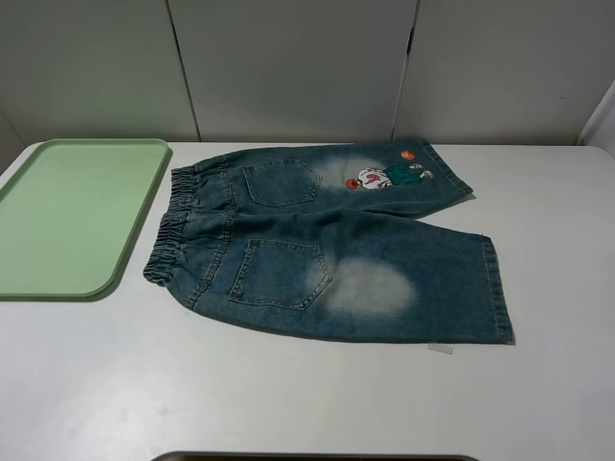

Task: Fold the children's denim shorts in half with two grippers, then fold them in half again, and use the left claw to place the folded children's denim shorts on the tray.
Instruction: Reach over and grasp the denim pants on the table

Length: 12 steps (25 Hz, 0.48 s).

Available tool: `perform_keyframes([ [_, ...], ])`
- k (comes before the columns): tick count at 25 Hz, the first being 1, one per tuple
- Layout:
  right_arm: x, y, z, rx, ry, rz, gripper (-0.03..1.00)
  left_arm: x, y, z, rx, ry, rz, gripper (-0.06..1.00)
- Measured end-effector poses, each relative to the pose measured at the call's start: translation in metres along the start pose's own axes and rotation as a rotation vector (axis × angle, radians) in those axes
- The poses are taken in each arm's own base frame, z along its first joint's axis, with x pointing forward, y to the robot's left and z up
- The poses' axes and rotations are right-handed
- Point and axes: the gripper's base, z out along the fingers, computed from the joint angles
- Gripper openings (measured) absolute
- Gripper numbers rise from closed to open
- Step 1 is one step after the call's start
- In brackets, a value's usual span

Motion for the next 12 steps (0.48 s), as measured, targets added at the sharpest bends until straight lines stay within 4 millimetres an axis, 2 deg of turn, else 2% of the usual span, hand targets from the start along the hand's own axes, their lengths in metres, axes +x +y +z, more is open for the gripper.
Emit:
perform_keyframes([
  [12,0.0000,0.0000,0.0000,0.000,0.000,0.000,0.69,0.0000,0.0000,0.0000,0.000,0.000,0.000,0.99],
])
